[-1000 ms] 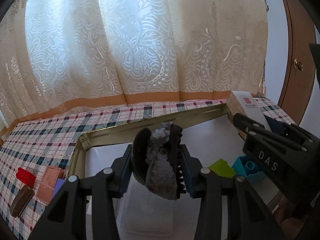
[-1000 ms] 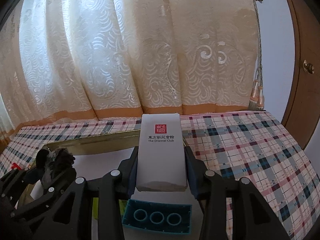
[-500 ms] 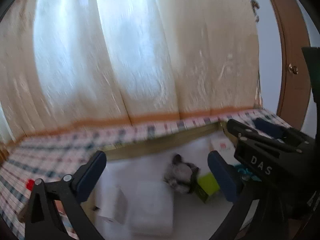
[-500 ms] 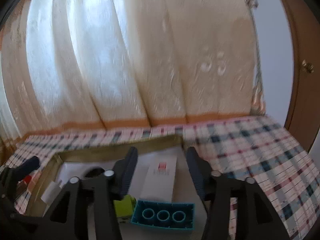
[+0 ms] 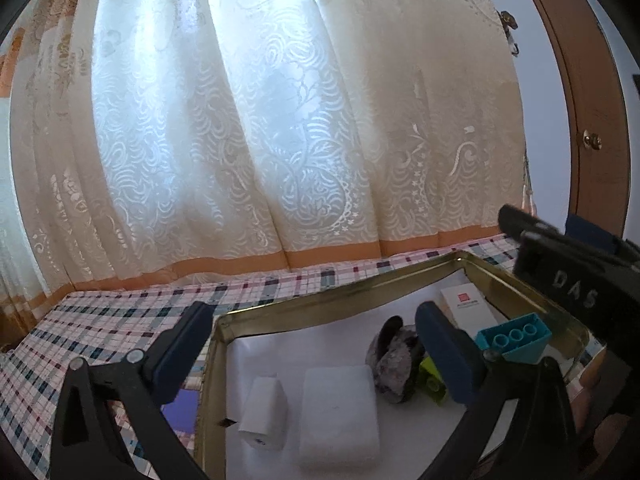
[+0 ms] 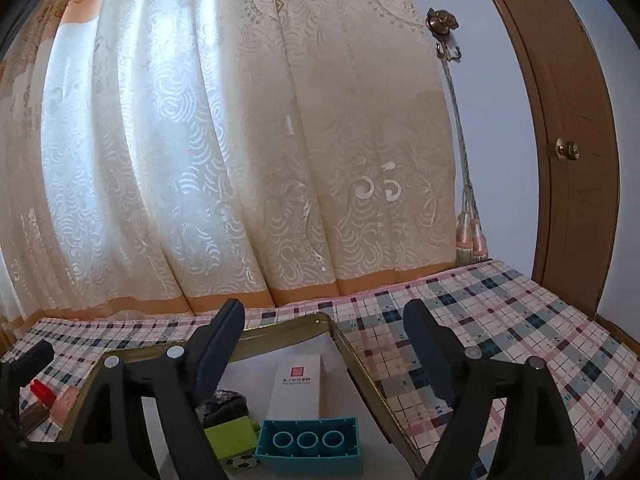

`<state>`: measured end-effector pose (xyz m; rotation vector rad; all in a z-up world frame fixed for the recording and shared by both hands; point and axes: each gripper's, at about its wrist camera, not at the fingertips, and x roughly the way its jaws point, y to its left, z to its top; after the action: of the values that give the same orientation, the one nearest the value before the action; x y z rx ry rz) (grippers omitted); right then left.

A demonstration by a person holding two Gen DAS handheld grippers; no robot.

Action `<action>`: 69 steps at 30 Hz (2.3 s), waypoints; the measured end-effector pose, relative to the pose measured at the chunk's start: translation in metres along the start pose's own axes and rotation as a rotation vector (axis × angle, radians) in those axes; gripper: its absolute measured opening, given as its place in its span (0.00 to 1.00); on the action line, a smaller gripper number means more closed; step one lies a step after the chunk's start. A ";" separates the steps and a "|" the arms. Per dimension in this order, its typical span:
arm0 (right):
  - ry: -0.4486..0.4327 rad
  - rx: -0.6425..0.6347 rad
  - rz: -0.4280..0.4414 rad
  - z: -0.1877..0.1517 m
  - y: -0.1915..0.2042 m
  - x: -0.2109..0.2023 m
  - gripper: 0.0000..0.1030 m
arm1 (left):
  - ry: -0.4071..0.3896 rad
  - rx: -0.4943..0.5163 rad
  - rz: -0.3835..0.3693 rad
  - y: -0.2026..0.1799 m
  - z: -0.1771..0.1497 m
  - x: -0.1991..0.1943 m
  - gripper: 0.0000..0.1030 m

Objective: Organize rigid objects
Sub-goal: 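Lower and release the grey item and white box into the tray with both tools, then lift both open tools up and away from the tray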

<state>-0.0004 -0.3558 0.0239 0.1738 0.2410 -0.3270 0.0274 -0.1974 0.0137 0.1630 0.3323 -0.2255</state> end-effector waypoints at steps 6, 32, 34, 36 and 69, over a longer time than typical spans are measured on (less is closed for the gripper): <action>-0.073 -0.004 -0.003 -0.001 0.001 -0.014 0.84 | -0.003 -0.051 0.008 0.018 -0.004 -0.006 1.00; -0.226 -0.044 -0.151 -0.011 0.006 -0.056 0.85 | -0.079 -0.165 0.081 0.076 -0.024 -0.026 1.00; -0.236 -0.034 -0.148 -0.012 0.005 -0.061 0.85 | -0.075 -0.169 0.074 0.077 -0.025 -0.028 1.00; -0.269 -0.036 -0.146 -0.013 0.006 -0.069 0.85 | -0.076 -0.168 0.077 0.077 -0.026 -0.029 1.00; -0.240 0.100 -0.104 -0.022 0.005 -0.094 1.00 | -0.037 -0.132 -0.006 0.096 -0.041 -0.052 1.00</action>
<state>-0.0896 -0.3192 0.0276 0.2191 -0.0035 -0.4594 -0.0095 -0.0866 0.0053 0.0280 0.3101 -0.2112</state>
